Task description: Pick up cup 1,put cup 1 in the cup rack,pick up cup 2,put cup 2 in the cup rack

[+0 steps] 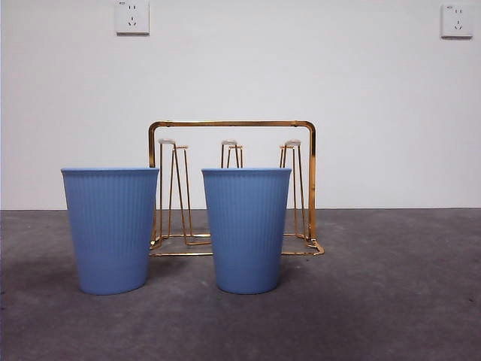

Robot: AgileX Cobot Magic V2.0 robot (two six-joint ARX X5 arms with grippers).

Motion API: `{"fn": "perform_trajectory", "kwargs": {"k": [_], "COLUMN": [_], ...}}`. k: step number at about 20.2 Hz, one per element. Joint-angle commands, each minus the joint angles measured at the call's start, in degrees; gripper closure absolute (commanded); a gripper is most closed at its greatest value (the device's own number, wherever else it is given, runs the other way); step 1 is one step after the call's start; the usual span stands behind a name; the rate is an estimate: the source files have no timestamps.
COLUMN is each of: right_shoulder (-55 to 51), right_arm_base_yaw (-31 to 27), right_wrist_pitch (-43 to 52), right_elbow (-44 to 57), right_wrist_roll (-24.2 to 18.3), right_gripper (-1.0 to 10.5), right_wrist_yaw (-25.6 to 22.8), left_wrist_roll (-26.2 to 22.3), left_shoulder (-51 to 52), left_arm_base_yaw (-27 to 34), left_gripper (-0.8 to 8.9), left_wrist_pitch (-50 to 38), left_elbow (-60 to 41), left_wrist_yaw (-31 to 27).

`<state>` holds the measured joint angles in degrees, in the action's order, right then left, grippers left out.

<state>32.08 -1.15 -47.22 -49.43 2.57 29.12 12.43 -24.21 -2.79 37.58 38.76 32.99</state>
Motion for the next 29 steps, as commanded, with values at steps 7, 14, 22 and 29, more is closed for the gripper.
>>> {"fn": "perform_trajectory", "kwargs": {"k": [7,14,22,29], "right_shoulder": [9.51,11.69,14.67,25.2], "right_arm_base_yaw": [0.07,0.07,0.09,9.88], "right_wrist_pitch": [-15.87,-16.44,-15.8,-12.79], "right_elbow": [-13.53,-15.21,-15.5,-18.18], "right_wrist_roll": [-10.32,-9.86,-6.6,-3.5], "right_gripper": [9.6,8.5,3.9,4.2], "right_wrist_yaw": [3.04,5.2,13.42,10.73], "left_wrist_roll": [-5.97,-6.62,-6.01,-0.35], "left_shoulder": [-5.05,-7.98,-10.71,-12.2], "left_arm_base_yaw": [-1.27,-2.93,-2.95,-4.96], "left_gripper": [8.19,7.41,1.17,1.17], "left_wrist_pitch": [9.2,9.55,9.01,2.45], "left_elbow": [7.98,11.26,12.72,12.76], "left_wrist_yaw": [1.92,1.99,9.51,15.34]}}
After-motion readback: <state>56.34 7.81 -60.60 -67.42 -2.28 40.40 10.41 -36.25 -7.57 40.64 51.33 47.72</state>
